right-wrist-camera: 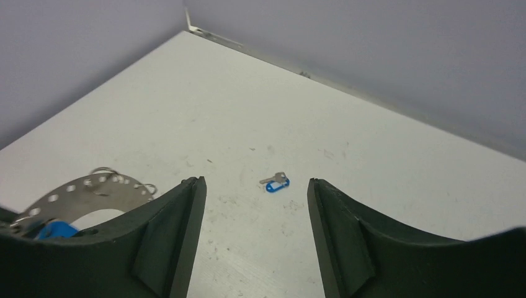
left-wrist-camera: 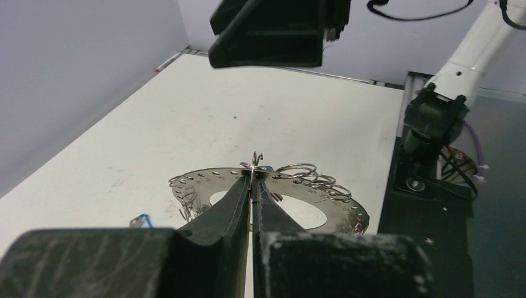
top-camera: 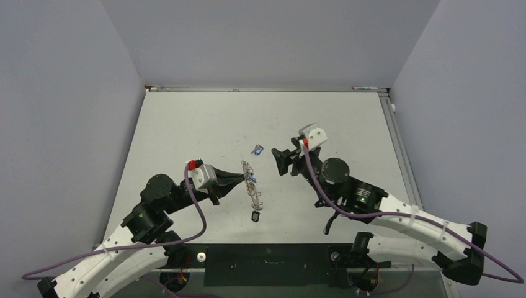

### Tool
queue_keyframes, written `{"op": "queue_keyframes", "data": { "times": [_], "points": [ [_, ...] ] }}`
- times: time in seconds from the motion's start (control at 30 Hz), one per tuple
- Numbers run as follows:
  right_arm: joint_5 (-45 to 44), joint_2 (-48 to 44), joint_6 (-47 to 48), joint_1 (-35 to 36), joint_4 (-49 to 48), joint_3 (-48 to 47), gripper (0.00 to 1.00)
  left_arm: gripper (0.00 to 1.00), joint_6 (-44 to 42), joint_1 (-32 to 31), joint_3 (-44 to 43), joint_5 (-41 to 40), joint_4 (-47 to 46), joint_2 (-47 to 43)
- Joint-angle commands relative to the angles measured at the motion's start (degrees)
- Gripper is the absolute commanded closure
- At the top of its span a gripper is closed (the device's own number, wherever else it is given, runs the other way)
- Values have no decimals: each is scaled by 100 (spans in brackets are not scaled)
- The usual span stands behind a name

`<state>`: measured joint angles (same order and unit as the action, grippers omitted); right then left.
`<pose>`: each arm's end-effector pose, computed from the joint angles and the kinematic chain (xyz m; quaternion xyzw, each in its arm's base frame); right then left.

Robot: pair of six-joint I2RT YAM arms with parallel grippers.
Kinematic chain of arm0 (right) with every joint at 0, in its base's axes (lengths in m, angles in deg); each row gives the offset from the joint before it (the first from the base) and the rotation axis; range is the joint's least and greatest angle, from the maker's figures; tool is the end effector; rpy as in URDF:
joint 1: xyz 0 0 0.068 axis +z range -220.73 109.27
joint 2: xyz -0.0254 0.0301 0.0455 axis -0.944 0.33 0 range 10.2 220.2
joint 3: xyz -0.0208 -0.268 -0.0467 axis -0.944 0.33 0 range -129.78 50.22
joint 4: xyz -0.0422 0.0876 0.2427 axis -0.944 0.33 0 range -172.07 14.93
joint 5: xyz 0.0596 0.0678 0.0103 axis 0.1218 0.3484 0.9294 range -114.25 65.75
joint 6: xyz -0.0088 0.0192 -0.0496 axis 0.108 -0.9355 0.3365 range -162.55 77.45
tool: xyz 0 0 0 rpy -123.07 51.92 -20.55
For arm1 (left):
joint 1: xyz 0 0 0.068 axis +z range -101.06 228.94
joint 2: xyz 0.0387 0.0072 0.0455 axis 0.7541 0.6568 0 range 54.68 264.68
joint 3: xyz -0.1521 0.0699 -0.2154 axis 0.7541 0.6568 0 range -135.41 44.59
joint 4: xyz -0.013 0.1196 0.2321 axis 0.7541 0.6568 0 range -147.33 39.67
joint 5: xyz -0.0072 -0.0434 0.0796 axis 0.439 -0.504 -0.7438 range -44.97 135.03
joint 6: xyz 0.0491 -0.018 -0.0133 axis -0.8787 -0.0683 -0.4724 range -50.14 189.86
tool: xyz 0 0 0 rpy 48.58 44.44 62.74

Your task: Put the keys on the keyring

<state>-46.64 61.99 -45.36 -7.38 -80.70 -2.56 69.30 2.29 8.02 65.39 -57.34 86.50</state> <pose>0.1052 0.1795 0.3845 -0.2327 0.6701 0.2619 0.6544 0.0883 -0.1118 0.3417 0.3860 0.5586 -0.3937 0.6196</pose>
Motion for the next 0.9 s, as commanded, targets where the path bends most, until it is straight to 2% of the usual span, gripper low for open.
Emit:
{"op": "queue_keyframes", "data": {
  "times": [0.0, 0.13, 0.27, 0.47, 0.6, 0.87],
  "points": [
    [-1409, 1096, -1210, -233, 237, -546, 38, 100, -334, 69, 37, -1231, 455, -503],
    [-758, 2465, -2534, -1167, 1296, -1330, 40, 100, -492, 82, 146, -2573, 651, -711],
    [85, 3437, -3464, -1935, 1534, -1745, 43, 100, -471, 79, 239, -3129, 599, -903],
    [688, 4570, -4213, -2134, 1459, -2344, 44, 100, -376, 78, 303, -3474, 586, -1044],
    [692, 5224, -4813, -2162, 1629, -2718, 45, 100, -355, 78, 292, -3777, 599, -1060],
    [692, 5745, -6557, -2266, 1560, -2641, 49, 100, -307, 69, 327, -3660, 554, -1203]
  ]
}}
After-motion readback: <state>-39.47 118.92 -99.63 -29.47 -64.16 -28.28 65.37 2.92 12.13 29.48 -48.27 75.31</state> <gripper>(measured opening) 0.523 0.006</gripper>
